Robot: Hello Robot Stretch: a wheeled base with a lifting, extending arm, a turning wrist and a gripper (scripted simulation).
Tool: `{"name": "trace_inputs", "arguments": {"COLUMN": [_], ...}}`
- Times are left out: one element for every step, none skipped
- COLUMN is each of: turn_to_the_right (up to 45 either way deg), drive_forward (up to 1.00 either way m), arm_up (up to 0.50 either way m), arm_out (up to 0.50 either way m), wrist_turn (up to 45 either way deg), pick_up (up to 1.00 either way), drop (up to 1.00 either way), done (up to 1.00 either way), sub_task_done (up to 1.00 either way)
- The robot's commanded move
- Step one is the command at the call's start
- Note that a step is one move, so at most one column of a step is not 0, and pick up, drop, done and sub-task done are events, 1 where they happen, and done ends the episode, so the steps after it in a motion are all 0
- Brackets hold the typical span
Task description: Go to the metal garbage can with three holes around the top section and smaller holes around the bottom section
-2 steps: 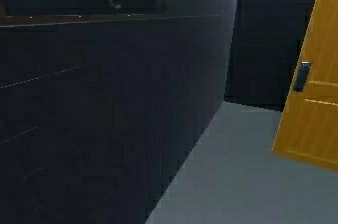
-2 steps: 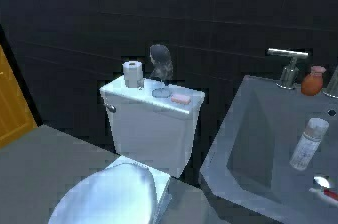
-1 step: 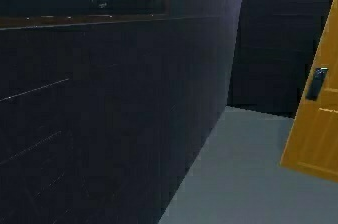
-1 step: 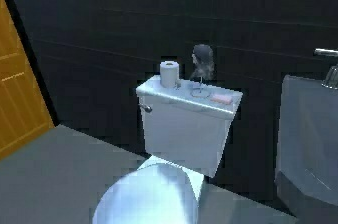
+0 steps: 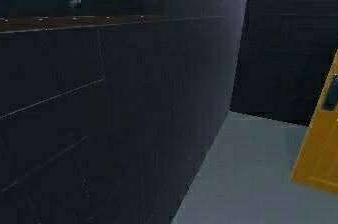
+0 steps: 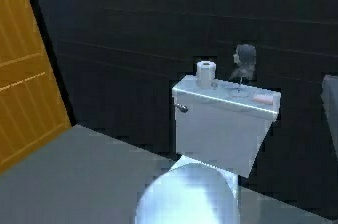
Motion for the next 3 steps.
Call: {"name": "trace_inputs", "arguments": {"turn_to_the_right": [27.0,0.0,0.0], "drive_forward": [0.0,1.0,1.0], "arm_up": [0.0,0.0,0.0], "arm_out": [0.0,0.0,0.0], "wrist_turn": [0.0,0.0,0.0], "pick_up": [0.0,0.0,0.0], "drop": [0.0,0.0,0.0], "done": [0.0,0.0,0.0], "sub_task_done": [0.0,0.0,0.0]}}
